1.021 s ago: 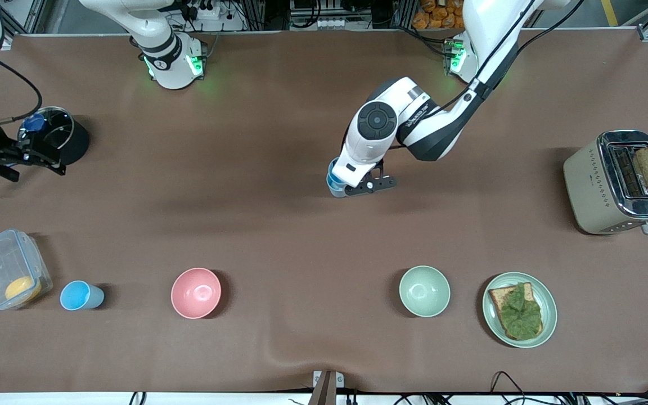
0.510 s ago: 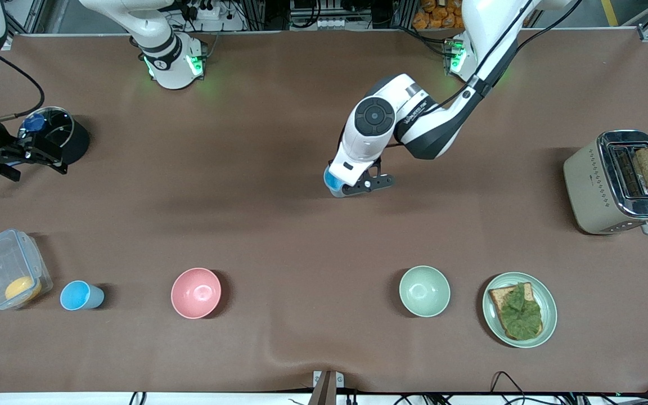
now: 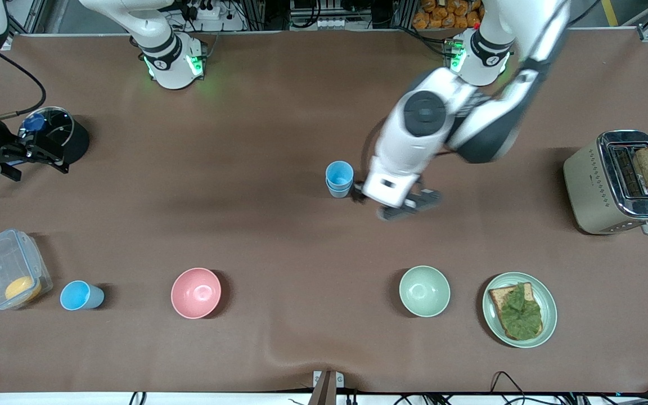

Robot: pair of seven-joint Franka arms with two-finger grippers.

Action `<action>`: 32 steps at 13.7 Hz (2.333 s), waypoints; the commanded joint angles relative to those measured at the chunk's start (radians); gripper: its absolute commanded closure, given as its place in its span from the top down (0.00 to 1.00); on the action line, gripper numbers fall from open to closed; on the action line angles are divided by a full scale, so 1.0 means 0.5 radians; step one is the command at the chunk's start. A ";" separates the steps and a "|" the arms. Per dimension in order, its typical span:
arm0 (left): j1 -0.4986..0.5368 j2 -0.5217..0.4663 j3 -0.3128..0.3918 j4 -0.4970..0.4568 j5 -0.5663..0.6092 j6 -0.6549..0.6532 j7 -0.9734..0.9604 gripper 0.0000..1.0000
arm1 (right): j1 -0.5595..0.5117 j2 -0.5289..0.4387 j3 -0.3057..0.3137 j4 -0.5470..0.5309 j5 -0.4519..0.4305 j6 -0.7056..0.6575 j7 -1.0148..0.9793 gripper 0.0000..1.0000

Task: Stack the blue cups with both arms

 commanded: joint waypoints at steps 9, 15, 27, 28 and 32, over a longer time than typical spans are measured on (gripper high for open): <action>0.605 -0.657 0.262 0.030 -0.102 -0.644 1.338 1.00 | -0.064 0.001 -0.003 0.048 -0.041 -0.149 0.012 1.00; 0.291 -0.860 0.699 -0.034 -0.164 -0.889 1.723 1.00 | -0.079 0.041 0.000 0.094 -0.017 -0.207 0.018 1.00; 0.260 -0.857 0.736 0.079 -0.286 -0.997 1.922 1.00 | 0.175 0.373 0.009 0.223 -0.011 -0.189 0.000 1.00; 0.257 -0.851 0.742 0.079 -0.293 -0.997 1.904 1.00 | 0.178 0.354 0.006 0.241 -0.014 -0.222 0.000 1.00; 0.254 -0.830 0.746 0.079 -0.293 -0.997 1.898 1.00 | 0.178 0.351 0.003 0.300 -0.014 -0.349 -0.006 1.00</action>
